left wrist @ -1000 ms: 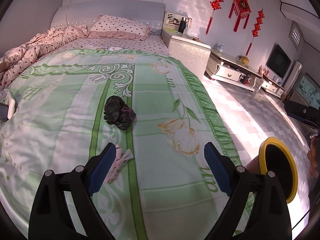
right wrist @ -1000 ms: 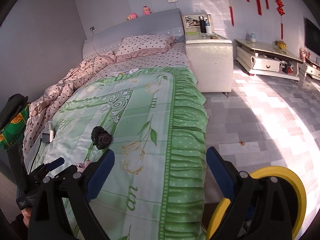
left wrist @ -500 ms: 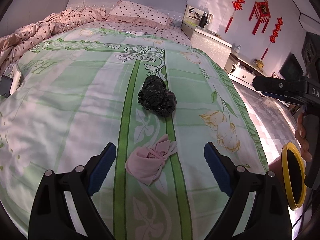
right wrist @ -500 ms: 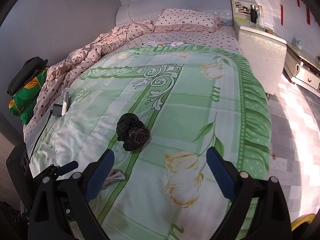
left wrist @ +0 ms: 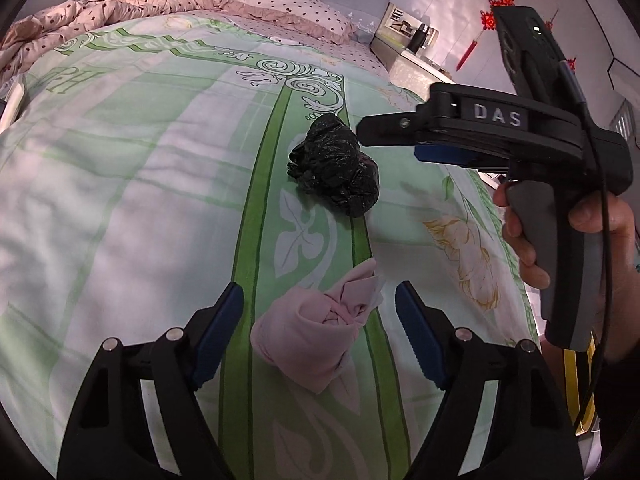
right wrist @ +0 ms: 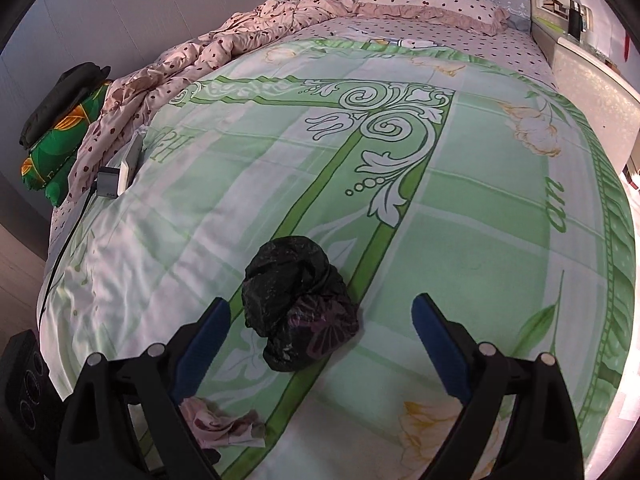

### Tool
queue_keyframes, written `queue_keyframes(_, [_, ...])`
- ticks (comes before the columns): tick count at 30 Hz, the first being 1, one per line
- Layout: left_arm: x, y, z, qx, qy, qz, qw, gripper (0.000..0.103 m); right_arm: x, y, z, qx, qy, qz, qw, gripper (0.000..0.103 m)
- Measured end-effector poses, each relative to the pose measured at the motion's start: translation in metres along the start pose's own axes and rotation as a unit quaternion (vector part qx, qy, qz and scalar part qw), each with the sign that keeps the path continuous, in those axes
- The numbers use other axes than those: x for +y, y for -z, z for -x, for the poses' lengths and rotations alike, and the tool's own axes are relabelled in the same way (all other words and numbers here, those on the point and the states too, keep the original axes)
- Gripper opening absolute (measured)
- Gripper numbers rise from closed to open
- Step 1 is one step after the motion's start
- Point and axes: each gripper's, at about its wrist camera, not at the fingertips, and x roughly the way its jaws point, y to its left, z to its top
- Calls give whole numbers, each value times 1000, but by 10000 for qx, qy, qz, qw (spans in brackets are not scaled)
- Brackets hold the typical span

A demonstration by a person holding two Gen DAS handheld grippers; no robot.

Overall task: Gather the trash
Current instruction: 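Grasp the pink cloth bundle with the left tool while the right tool grasps the black bag, then carry the pink bundle and black bag over the yellow bin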

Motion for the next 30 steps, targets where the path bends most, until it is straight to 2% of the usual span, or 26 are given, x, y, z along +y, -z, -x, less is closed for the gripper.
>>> queue_keyframes(3, [0,1,-5,37,100,8,9999,66,3,-5,-17,90,43,55,9999,85])
queue_keyframes(9, [3,2,-12,79,203,66,9997,52,7,-7,-41,321,-2,133,9994,67])
queue_keyframes(11, [3,3,-13,64,230,51,9997,47,6,-6,-46,355,-48,84,9993,66])
queue_keyframes(13, [0,3,-11,24,214,0,9998,44,6,-5,-48,355,-117,27,9993,51])
queue_keyframes(18, [-4,4,-8,-10,274,-127,9995,38,7,-5,-41,276,-289,-124,9991,37])
queue_keyframes(23, [-10,3,3,-123,269,-311,9991,36,4,-4,-17,54,-364,-306,9989,33])
queue_keyframes(30, [-23,-3,29,-333,280,-442,9981,36,2,6,41,-346,-405,-429,9977,33])
